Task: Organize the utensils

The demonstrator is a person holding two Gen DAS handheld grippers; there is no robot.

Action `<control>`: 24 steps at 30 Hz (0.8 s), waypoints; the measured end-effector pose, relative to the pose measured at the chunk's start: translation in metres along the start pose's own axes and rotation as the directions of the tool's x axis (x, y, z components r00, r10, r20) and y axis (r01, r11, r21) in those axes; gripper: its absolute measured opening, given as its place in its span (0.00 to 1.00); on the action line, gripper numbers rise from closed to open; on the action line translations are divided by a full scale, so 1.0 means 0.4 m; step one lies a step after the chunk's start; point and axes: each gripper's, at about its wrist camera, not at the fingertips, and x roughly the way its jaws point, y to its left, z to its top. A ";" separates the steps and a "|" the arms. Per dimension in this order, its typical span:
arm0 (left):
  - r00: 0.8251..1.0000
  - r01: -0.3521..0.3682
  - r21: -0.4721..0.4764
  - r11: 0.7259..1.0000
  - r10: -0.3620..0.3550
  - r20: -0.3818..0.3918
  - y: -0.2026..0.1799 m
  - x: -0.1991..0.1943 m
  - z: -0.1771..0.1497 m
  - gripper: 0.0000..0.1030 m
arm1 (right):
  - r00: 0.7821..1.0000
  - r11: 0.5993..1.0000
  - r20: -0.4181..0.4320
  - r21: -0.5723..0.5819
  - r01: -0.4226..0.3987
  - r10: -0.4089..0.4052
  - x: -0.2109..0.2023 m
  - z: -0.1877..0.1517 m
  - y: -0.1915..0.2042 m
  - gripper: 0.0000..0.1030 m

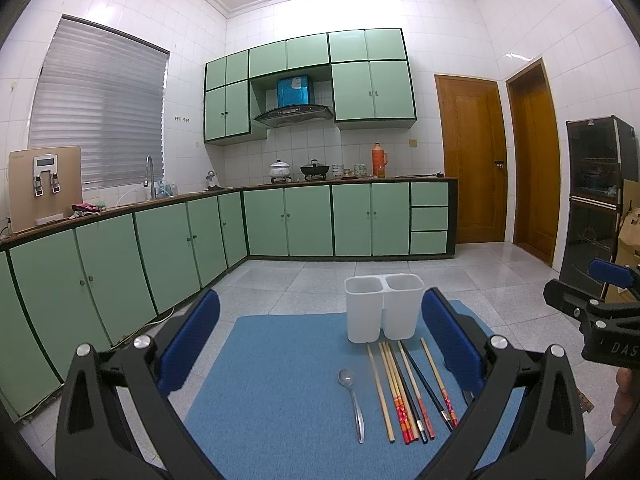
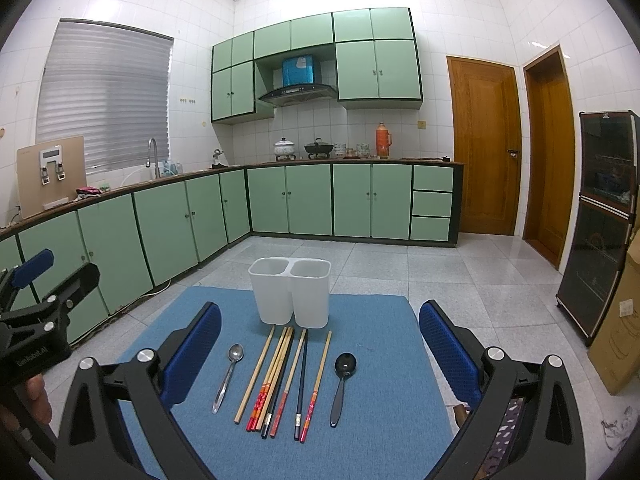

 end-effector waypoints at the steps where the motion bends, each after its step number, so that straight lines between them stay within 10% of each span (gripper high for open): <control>1: 1.000 0.000 0.002 1.000 0.000 -0.001 -0.003 0.002 0.001 0.95 | 1.000 1.000 0.001 0.000 0.000 0.000 0.000 0.000 0.000 0.94; 24: 1.000 -0.002 0.003 1.000 0.002 0.003 0.025 -0.015 0.031 0.95 | 1.000 1.000 0.002 0.000 -0.001 0.001 -0.006 0.008 0.009 0.94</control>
